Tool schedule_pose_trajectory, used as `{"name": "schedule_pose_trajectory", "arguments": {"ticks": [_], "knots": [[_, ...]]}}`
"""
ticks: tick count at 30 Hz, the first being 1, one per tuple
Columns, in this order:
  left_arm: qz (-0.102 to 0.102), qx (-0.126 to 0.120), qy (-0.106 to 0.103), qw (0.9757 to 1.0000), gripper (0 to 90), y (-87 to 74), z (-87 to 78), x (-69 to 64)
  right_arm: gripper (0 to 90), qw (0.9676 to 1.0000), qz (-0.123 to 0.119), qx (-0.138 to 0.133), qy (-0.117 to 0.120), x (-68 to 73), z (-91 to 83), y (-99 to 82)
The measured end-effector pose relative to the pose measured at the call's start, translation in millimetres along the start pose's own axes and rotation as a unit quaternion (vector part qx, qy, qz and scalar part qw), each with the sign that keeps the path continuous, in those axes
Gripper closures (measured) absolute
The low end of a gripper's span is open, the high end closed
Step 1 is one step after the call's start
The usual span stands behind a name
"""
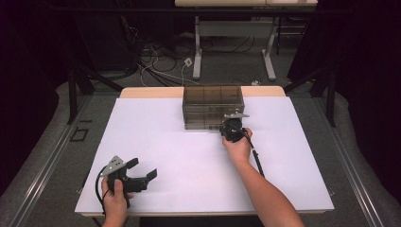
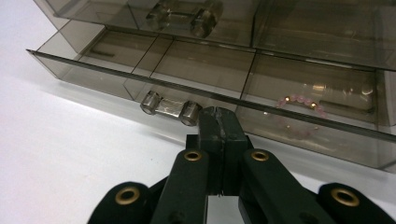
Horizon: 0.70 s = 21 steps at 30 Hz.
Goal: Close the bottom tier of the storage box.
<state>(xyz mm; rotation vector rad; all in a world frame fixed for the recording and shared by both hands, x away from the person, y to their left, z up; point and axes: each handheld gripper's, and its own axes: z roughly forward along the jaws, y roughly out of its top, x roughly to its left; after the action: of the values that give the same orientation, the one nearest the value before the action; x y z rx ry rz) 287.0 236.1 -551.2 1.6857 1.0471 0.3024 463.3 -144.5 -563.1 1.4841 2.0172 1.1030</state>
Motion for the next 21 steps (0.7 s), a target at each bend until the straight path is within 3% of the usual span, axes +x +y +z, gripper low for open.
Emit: {"name": "schedule_pose_trajectory", "arguments": {"ticks": [9, 17, 21], "knots": [[-0.001, -0.001, -0.001, 1.0000, 0.4, -0.6, 0.6, -0.7, 90.0, 0.9997, 0.011, -0.021, -0.004, -3.9, 6.0, -1.5], [-0.005, 0.000, -0.002, 1.0000, 0.4, -0.8, 0.9, -1.0, 90.0, 0.9994, 0.025, -0.024, -0.005, -6.8, 7.4, -0.7], [-0.006, -0.001, -0.002, 1.0000, 0.4, -0.4, 1.1, -0.5, 90.0, 0.9996, 0.013, -0.022, -0.010, -6.8, 9.3, 2.4]]}}
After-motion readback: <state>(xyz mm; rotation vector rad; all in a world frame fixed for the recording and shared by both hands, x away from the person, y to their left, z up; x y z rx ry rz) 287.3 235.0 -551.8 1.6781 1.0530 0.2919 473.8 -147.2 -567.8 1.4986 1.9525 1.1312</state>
